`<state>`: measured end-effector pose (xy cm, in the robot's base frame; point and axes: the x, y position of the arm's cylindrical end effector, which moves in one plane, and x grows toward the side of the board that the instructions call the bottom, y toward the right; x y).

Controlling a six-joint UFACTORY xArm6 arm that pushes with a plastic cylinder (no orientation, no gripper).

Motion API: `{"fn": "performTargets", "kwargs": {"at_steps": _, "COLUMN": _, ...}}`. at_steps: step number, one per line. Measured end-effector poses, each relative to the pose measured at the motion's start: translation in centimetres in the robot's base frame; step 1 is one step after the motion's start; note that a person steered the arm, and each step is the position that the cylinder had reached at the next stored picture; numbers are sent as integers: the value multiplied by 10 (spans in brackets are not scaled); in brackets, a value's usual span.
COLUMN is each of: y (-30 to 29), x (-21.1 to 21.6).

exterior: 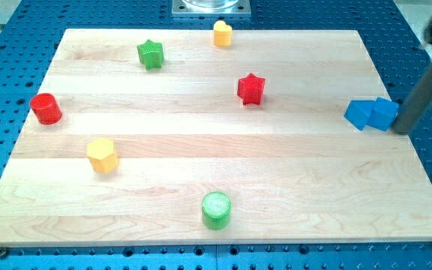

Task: Move your arm below to the red star

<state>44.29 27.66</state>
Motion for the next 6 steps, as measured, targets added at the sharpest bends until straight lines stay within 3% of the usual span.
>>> {"fn": "performTargets", "kwargs": {"at_steps": 1, "y": -42, "x": -10}}
{"fn": "performTargets", "kwargs": {"at_steps": 4, "y": -37, "x": -5}}
{"fn": "performTargets", "kwargs": {"at_steps": 6, "y": -41, "x": 56}}
